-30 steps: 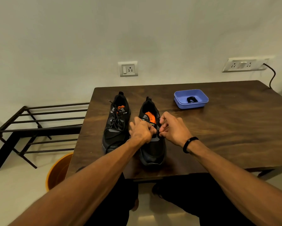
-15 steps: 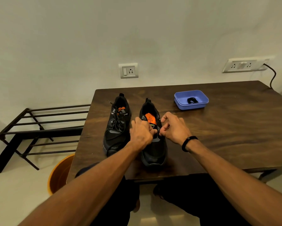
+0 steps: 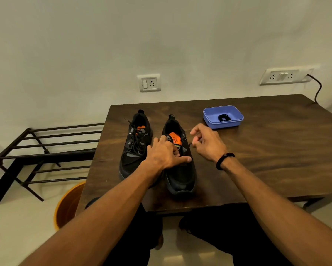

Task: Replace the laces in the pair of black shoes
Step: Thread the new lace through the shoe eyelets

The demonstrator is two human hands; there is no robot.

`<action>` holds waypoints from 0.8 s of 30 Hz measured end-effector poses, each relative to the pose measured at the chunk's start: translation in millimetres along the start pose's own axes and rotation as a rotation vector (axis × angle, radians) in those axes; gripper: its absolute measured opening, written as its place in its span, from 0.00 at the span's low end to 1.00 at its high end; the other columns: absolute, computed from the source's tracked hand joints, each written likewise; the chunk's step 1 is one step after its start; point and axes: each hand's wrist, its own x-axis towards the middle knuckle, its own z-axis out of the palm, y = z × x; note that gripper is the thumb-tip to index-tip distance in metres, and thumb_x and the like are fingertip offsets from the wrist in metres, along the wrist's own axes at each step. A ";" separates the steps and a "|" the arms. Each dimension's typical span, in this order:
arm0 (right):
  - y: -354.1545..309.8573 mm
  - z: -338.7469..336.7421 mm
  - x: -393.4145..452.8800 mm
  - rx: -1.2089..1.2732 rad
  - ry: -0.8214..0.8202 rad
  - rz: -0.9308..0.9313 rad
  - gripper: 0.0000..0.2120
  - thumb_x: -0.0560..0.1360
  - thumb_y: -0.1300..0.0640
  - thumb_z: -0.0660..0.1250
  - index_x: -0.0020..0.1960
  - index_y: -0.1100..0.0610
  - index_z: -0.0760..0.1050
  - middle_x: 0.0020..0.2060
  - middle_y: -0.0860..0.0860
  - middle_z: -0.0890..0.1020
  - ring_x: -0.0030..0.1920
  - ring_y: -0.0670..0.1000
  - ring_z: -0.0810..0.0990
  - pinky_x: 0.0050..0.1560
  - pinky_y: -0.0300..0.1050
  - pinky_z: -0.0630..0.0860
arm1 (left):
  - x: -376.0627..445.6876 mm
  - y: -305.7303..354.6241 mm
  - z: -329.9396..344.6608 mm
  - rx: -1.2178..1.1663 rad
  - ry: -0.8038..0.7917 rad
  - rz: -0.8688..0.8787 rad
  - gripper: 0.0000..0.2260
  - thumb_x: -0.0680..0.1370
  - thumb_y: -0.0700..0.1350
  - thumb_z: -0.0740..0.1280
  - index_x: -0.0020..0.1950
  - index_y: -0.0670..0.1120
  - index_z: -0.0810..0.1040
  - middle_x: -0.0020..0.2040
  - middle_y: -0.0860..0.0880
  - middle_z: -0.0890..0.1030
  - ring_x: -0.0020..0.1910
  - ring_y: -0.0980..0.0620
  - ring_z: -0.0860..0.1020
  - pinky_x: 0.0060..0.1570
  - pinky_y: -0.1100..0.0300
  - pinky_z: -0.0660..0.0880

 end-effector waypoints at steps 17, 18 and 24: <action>-1.6 -15.8 4.2 -0.261 -0.617 0.074 0.06 0.77 0.52 0.75 0.44 0.53 0.86 0.38 0.47 0.87 0.40 0.42 0.82 0.46 0.43 0.79 | 1.9 -2.0 -0.2 0.061 -0.100 -0.001 0.35 0.67 0.69 0.77 0.69 0.55 0.76 0.68 0.45 0.68 0.71 0.41 0.65 0.70 0.38 0.65; -1.9 -18.8 6.4 -0.229 -0.639 0.081 0.06 0.77 0.52 0.75 0.44 0.54 0.86 0.39 0.47 0.87 0.39 0.41 0.81 0.46 0.43 0.78 | 3.5 -4.3 -1.3 0.058 -0.112 0.002 0.38 0.66 0.69 0.77 0.72 0.56 0.74 0.69 0.45 0.69 0.71 0.41 0.66 0.70 0.37 0.65; 7.4 -46.6 1.8 0.386 -0.914 0.345 0.09 0.79 0.54 0.71 0.49 0.61 0.82 0.32 0.53 0.74 0.29 0.46 0.68 0.30 0.37 0.64 | 7.0 -32.3 -12.3 -0.190 -0.175 0.066 0.25 0.74 0.74 0.64 0.58 0.57 0.82 0.53 0.52 0.78 0.57 0.48 0.78 0.59 0.50 0.75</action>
